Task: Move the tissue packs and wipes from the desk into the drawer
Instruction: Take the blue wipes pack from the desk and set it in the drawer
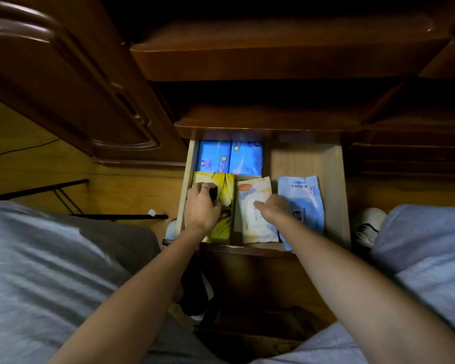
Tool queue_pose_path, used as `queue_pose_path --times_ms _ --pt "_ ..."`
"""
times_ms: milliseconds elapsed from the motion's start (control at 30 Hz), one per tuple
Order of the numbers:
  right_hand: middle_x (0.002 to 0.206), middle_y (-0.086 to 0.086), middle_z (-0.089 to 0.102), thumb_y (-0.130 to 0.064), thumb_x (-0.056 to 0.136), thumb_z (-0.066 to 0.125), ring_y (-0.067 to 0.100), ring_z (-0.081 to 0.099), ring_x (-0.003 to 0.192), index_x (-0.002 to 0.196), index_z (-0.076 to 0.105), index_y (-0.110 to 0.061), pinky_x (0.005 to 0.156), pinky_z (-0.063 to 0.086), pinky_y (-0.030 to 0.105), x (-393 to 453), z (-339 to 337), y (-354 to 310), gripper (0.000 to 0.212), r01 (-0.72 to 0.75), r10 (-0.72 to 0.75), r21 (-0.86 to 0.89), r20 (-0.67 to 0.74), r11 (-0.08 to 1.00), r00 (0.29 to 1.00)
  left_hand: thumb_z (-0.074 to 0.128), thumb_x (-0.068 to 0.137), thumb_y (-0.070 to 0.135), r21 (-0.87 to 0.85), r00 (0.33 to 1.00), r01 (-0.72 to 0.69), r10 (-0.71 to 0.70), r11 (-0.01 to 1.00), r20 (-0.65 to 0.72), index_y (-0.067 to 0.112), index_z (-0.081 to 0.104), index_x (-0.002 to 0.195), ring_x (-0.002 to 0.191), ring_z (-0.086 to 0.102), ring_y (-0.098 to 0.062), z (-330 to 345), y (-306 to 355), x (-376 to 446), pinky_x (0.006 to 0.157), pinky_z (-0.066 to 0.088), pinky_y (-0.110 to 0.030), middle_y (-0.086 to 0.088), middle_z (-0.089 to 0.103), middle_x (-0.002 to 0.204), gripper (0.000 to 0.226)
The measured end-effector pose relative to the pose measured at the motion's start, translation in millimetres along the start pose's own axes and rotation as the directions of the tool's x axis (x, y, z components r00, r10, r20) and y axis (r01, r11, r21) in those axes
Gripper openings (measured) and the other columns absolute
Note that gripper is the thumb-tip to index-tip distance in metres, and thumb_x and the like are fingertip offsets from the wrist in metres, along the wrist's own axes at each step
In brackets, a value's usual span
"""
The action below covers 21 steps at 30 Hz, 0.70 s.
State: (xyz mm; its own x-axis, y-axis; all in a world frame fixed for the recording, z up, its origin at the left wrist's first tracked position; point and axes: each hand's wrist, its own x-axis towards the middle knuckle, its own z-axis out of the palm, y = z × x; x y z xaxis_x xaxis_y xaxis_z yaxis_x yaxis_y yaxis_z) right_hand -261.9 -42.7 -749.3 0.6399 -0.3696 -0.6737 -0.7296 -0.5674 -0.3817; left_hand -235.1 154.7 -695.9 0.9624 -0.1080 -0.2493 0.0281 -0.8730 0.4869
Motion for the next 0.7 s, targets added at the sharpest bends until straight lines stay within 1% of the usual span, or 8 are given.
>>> queue_pose_path --times_ms 100,167,233,367,467,500,600,700 --pt "0.126 0.018 0.066 -0.05 0.089 0.07 0.033 0.065 0.11 0.124 0.061 -0.002 0.076 0.05 0.034 0 2 -5 0.06 -0.034 0.034 -0.009 0.016 0.999 0.999 0.066 0.088 0.02 0.101 0.993 -0.12 0.12 0.988 0.012 0.017 0.06 0.131 0.125 0.044 -0.026 2 -8 -4 0.106 0.038 -0.033 -0.007 0.053 0.134 0.043" --pt "0.136 0.016 0.059 -0.045 0.086 0.076 0.034 0.063 0.118 0.139 0.049 -0.001 0.089 0.056 0.039 -2 6 -7 0.073 -0.069 0.061 0.098 0.081 0.993 0.995 0.066 0.088 0.022 0.155 0.988 -0.156 0.154 0.976 0.025 0.019 0.06 0.132 0.125 0.043 -0.027 3 -11 -6 0.106 0.037 -0.035 -0.007 0.053 0.135 0.045" --pt "0.14 0.016 0.055 -0.04 0.086 0.077 0.035 0.06 0.121 0.143 0.042 -0.003 0.093 0.057 0.046 -4 5 -7 0.076 -0.096 0.068 0.218 0.133 0.971 0.989 0.065 0.087 0.024 0.197 0.986 -0.167 0.165 0.966 0.025 0.02 0.059 0.132 0.125 0.043 -0.029 4 -11 -6 0.105 0.036 -0.036 -0.008 0.056 0.134 0.045" --pt "0.114 0.011 0.066 -0.049 0.092 0.065 0.03 0.066 0.101 0.123 0.059 -0.007 0.086 0.058 0.042 1 -13 0 0.053 -0.089 0.049 0.203 0.193 0.975 0.98 0.063 0.088 0.025 0.232 0.988 -0.155 0.155 0.96 0.019 0.02 0.058 0.132 0.126 0.042 -0.028 6 -8 -4 0.104 0.037 -0.036 -0.007 0.057 0.133 0.044" --pt "0.083 0.006 0.06 -0.042 0.094 0.064 0.022 0.06 0.069 0.098 0.061 -0.012 0.063 0.051 0.032 -1 -16 5 0.03 -0.067 0.033 0.2 0.169 0.978 0.985 0.062 0.089 0.027 0.259 0.989 -0.146 0.143 0.955 0.03 0.02 0.055 0.135 0.127 0.042 -0.029 6 -6 -4 0.102 0.04 -0.036 -0.007 0.057 0.133 0.047" --pt "0.087 0.009 0.063 -0.039 0.094 0.064 0.025 0.065 0.074 0.099 0.063 -0.011 0.065 0.054 0.034 -2 -13 6 0.029 -0.031 0.006 0.161 0.15 0.986 0.989 0.061 0.089 0.027 0.27 0.989 -0.146 0.143 0.952 0.032 0.02 0.054 0.135 0.127 0.042 -0.029 6 -5 -4 0.101 0.041 -0.037 -0.007 0.058 0.133 0.048" --pt "0.114 0.012 0.07 -0.041 0.096 0.06 0.032 0.068 0.101 0.115 0.066 -0.008 0.091 0.057 0.046 -5 -8 11 0.039 0.057 -0.06 0.036 0.092 0.998 0.994 0.059 0.089 0.027 0.29 0.989 -0.148 0.144 0.945 0.034 0.018 0.053 0.135 0.127 0.041 -0.029 5 -3 -7 0.1 0.041 -0.037 -0.009 0.061 0.129 0.048" --pt "0.111 0.011 0.07 -0.046 0.095 0.061 0.03 0.069 0.097 0.113 0.065 -0.01 0.089 0.058 0.046 -4 -10 7 0.041 0.062 -0.061 -0.003 0.082 0.998 0.995 0.059 0.088 0.027 0.302 0.987 -0.16 0.144 0.94 0.073 0.016 0.051 0.137 0.131 0.038 -0.03 5 -2 -9 0.103 0.041 -0.038 -0.01 0.063 0.128 0.051"
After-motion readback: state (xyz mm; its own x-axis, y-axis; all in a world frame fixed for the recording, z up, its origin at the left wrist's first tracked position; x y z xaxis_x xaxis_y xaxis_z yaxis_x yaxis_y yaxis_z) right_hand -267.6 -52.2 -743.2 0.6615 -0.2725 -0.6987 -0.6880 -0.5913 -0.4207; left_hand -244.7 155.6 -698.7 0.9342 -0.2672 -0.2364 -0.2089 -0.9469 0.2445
